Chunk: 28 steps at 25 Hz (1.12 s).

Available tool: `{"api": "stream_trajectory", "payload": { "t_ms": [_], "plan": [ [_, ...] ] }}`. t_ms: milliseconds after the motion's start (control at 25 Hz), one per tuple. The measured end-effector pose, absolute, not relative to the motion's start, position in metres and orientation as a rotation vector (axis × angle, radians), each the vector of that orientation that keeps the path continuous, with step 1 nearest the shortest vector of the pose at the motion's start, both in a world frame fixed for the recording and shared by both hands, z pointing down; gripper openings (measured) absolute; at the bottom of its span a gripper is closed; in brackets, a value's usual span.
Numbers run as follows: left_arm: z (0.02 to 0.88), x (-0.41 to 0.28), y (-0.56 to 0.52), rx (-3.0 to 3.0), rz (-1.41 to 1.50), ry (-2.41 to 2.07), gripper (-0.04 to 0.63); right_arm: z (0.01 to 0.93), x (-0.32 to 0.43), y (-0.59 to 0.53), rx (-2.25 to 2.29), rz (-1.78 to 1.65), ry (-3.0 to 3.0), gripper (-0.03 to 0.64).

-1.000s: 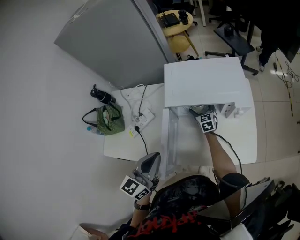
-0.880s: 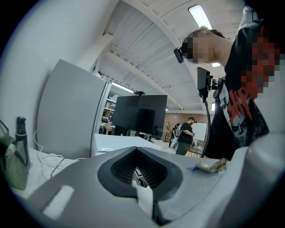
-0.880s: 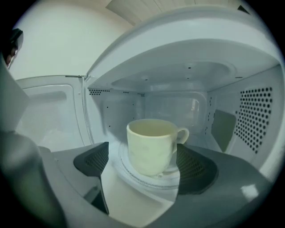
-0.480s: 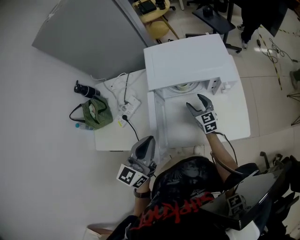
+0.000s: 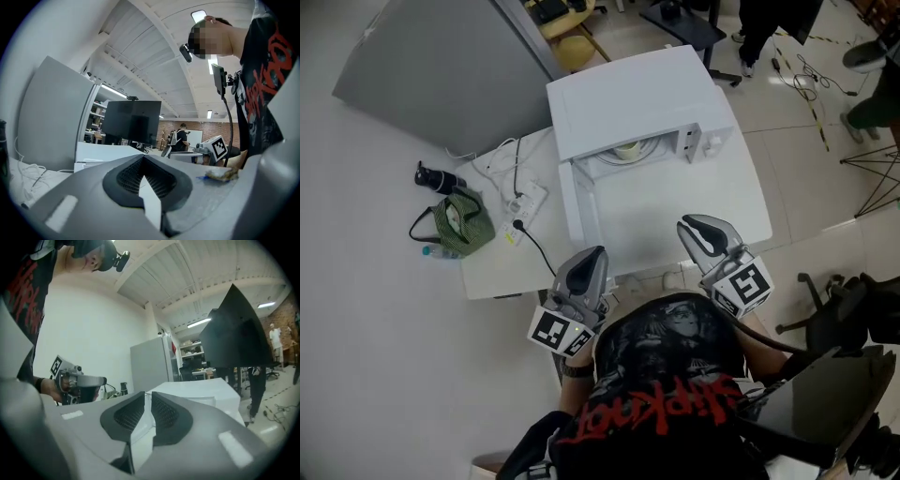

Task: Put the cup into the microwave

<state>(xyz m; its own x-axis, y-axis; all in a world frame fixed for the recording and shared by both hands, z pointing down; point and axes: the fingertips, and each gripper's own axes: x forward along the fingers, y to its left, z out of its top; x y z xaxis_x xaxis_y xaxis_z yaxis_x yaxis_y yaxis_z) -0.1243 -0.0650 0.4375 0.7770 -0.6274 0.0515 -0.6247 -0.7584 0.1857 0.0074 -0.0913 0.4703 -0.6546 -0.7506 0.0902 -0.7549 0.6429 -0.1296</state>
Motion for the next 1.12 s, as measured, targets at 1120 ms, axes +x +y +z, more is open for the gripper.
{"api": "stream_trajectory", "payload": {
  "t_ms": [1120],
  "plan": [
    [0.424,-0.096,-0.032,2.824,-0.079,-0.845,-0.003,0.438,0.026,-0.053,1.423,0.119,-2.798,-0.005]
  ]
}}
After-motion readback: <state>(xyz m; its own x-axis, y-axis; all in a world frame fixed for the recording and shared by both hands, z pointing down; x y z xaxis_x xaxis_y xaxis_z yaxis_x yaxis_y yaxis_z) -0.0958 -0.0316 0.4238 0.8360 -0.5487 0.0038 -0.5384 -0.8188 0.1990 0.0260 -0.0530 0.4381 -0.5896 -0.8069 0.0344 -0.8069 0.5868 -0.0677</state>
